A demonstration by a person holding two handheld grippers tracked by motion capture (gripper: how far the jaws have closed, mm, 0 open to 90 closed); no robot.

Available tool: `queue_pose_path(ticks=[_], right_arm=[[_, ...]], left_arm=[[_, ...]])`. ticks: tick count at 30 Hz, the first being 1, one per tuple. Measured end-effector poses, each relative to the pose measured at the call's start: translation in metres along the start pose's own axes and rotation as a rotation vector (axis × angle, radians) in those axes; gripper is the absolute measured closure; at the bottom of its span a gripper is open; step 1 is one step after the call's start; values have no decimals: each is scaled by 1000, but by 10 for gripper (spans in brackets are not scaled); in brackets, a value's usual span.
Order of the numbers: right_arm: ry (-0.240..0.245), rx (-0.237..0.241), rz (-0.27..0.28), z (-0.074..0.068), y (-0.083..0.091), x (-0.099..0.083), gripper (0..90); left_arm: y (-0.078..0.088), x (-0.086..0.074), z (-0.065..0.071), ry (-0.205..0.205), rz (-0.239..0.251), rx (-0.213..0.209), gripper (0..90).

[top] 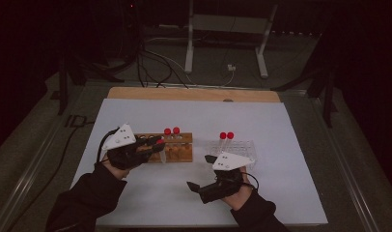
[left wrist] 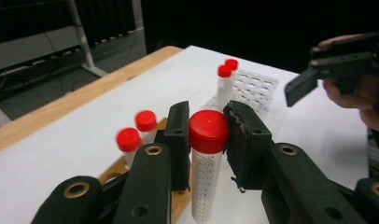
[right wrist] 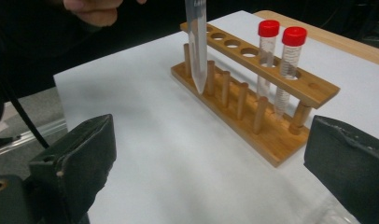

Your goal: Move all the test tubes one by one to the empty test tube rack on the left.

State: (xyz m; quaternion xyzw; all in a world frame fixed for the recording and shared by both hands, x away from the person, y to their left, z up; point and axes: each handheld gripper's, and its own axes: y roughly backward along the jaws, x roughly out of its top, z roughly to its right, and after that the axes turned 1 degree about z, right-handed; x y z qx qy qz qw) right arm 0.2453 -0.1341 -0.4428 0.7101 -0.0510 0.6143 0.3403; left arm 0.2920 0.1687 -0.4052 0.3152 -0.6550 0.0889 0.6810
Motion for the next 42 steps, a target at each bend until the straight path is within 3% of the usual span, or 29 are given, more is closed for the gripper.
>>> queue_pose_path(ticks=[10, 22, 31, 42], right_arm=[[3, 2, 18, 2, 4, 1, 0], [4, 1, 18, 3, 4, 1, 0], [10, 6, 19, 3, 4, 1, 0], [8, 11, 25, 4, 5, 0, 0]], left_arm=[[-3, 13, -18, -8, 4, 63, 721], [-12, 18, -42, 23, 38, 145, 721], [-26, 10, -54, 55, 36, 177, 721], [-39, -11, -59, 96, 12, 177, 721]])
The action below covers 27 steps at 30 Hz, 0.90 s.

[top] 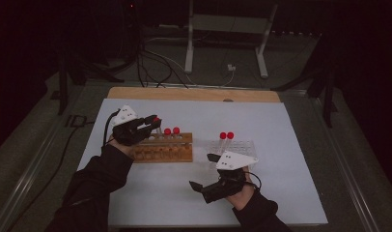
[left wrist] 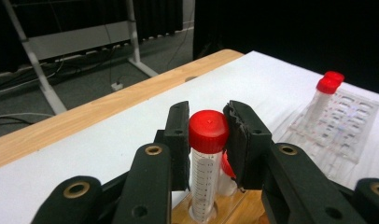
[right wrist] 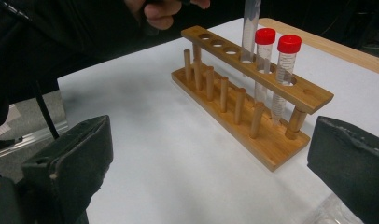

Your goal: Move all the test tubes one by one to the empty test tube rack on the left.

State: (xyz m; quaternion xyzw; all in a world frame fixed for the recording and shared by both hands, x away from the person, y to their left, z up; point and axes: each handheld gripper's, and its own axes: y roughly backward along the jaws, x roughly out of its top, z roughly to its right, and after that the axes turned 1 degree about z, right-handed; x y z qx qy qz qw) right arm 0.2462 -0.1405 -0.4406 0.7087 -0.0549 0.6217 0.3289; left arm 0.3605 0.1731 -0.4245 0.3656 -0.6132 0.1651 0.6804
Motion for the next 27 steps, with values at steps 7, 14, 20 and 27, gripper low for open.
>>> queue_pose_path(ticks=[7, 14, 20, 27], right_arm=[[0, 1, -3, 0, 0, 0, 0], [0, 1, -6, 0, 0, 0, 0], [-1, 4, -7, 0, 1, -1, 0], [2, 3, -4, 0, 1, 0, 0]], left_arm=[[-6, -12, 0, 11, -24, -8, 721], [-10, -24, 1, 23, -40, -9, 721], [-11, -28, 1, 16, -52, -6, 720], [-13, -31, 2, 16, -65, -3, 719]])
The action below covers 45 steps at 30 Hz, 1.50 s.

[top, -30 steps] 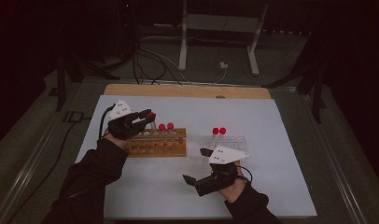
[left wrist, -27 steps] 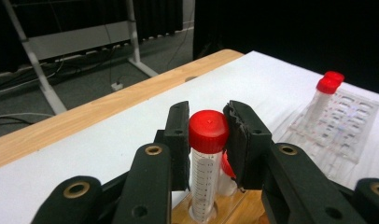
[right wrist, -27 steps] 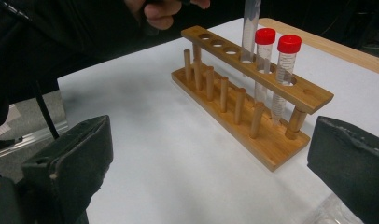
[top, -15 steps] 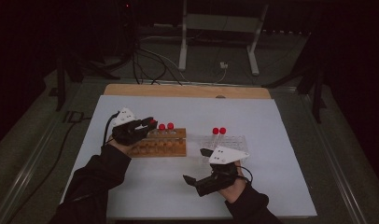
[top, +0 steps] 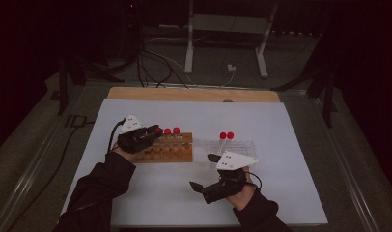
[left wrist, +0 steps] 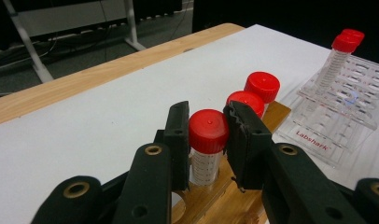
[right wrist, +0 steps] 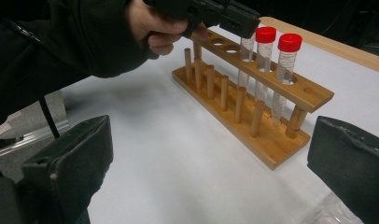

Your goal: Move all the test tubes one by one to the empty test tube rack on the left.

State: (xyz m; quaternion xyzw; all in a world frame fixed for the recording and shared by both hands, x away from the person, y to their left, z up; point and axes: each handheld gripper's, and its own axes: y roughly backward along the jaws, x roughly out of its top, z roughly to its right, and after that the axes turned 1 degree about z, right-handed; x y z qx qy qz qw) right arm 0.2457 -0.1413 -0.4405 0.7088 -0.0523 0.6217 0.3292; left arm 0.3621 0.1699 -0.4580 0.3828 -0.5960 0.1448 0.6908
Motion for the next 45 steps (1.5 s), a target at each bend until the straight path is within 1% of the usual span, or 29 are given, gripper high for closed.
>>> queue_pose_path(ticks=[2, 6, 15, 18, 21, 23, 24, 26, 31, 33, 35, 37, 38, 39, 40, 41, 42, 43, 44, 45], right_arm=[[-1, 0, 0, 0, 1, 0, 0], [-4, 0, 5, 0, 2, 1, 0], [-3, -7, 23, 3, 7, 4, 0], [-5, -10, 31, 4, 9, 5, 0], [-5, -18, 35, 6, 12, 6, 0], [-2, -22, 38, 8, 14, 8, 0], [1, -27, 38, 9, 16, 8, 0], [0, -32, 47, 12, 19, 10, 0], [-4, -53, 65, 20, 28, 14, 0], [-17, -57, 79, 26, 33, 16, 0], [-30, -65, 89, 31, 37, 17, 0], [-44, -65, 102, 37, 41, 17, 0], [-47, -65, 103, 39, 42, 17, 0], [-41, -71, 111, 43, 44, 16, 0], [-46, -70, 111, 45, 44, 16, 0], [-55, -72, 102, 49, 44, 15, 0], [-58, -74, 96, 51, 44, 14, 0], [-59, -82, 88, 54, 44, 13, 0], [-58, -95, 78, 56, 44, 11, 1], [-57, -103, 73, 59, 43, 10, 1]], left_arm=[[0, 0, -1, 0, -6, -5, 719], [0, 1, 0, -13, -12, -3, 717], [1, 1, 0, -8, -22, 1, 713], [2, 2, 0, -11, -28, -4, 709], [5, 2, 0, -7, -15, -15, 702], [10, 3, 0, -4, 0, -23, 654], [12, 4, 0, -5, 4, -24, 646], [16, 6, 1, -8, 6, -30, 601], [31, 13, 6, -22, 20, -46, 468], [38, 15, 9, -19, 36, -64, 410], [44, 16, 13, -20, 46, -80, 310], [49, 16, 18, -26, 44, -102, 237], [52, 15, 21, -28, 38, -117, 176], [53, 15, 23, -29, 36, -124, 152], [56, 13, 27, -32, 35, -145, 140], [57, 11, 30, -31, 32, -162, 100], [59, 10, 32, -32, 26, -171, 83], [60, 8, 36, -40, 24, -179, 76], [61, 6, 38, -47, 25, -193, 52], [63, 4, 41, -49, 22, -199, 23]])
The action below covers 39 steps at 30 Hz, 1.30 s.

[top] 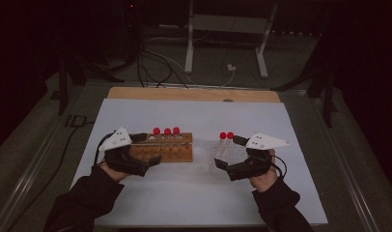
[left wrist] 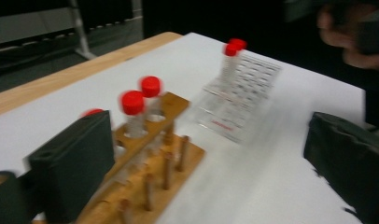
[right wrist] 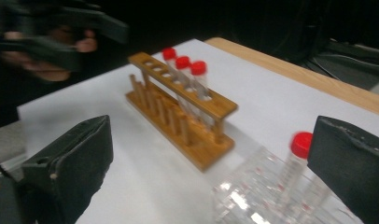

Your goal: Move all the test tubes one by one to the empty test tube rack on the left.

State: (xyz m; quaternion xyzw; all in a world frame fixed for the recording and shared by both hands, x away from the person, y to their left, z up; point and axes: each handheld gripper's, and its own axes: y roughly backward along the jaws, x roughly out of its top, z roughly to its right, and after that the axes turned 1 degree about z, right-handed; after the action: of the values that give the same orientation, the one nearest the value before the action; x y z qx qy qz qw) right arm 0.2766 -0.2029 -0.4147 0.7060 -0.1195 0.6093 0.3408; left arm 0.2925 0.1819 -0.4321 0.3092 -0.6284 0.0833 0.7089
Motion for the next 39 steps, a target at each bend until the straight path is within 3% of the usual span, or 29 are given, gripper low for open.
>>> queue_pose_path(ticks=[8, 16, 19, 23, 24, 28, 39], right_arm=[[-24, -105, -74, 21, -10, -16, 4], [-53, -216, -129, 41, -16, -31, 210], [-67, -228, -141, 47, -17, -34, 317], [-51, -245, -175, 50, -21, -36, 429], [-34, -261, -188, 50, -23, -36, 443], [-45, -271, -202, 55, -29, -37, 515], [-72, -305, -250, 62, -44, -38, 594]], left_arm=[[5, -16, 19, -32, 3, -43, 21], [8, -26, 26, -41, -8, -41, 21], [8, -27, 26, -42, 0, -40, 20], [8, -28, 25, -40, 4, -30, 21], [8, -28, 24, -40, 2, -29, 21], [7, -29, 24, -36, 1, -30, 21], [7, -31, 22, -25, 1, -30, 21]])
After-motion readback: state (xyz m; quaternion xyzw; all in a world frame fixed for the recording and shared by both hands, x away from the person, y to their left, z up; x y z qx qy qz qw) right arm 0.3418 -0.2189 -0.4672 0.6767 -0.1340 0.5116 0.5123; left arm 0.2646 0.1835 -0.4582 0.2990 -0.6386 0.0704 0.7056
